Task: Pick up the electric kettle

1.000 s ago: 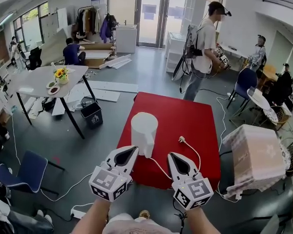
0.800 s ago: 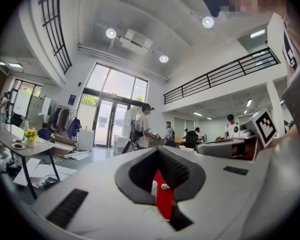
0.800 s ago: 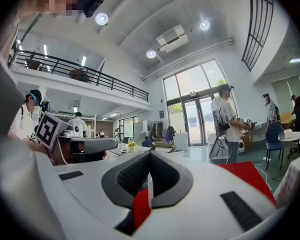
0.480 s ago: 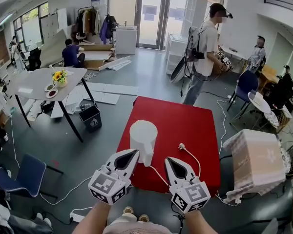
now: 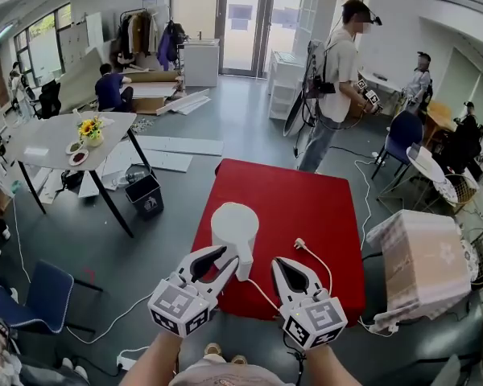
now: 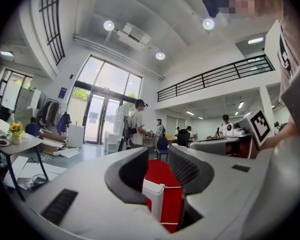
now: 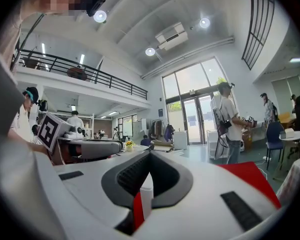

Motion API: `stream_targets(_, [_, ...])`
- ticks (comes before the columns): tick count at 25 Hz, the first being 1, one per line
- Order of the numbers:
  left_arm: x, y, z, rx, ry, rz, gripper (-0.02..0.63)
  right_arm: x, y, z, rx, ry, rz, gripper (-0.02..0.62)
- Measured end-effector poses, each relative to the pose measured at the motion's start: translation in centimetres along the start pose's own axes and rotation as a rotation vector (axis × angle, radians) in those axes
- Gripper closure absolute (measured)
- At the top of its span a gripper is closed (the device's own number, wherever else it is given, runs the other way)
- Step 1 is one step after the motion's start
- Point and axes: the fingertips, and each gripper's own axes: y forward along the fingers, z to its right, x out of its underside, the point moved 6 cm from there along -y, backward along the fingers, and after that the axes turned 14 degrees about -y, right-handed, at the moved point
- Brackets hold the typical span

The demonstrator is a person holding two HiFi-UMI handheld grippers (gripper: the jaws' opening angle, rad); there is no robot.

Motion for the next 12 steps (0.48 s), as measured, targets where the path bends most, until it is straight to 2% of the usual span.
stream_targets(3, [0.4, 0.9, -0.2, 0.028, 0.003, -0.025, 0.421, 0.4, 0.4, 0.6, 0.010, 0.002, -0.002, 0.589])
stream_targets(12, [1.5, 2.8, -1.6, 0.052, -0.008, -0.078, 0.417, 0.6, 1.7, 2.0, 0.038, 0.004, -0.002, 0.589])
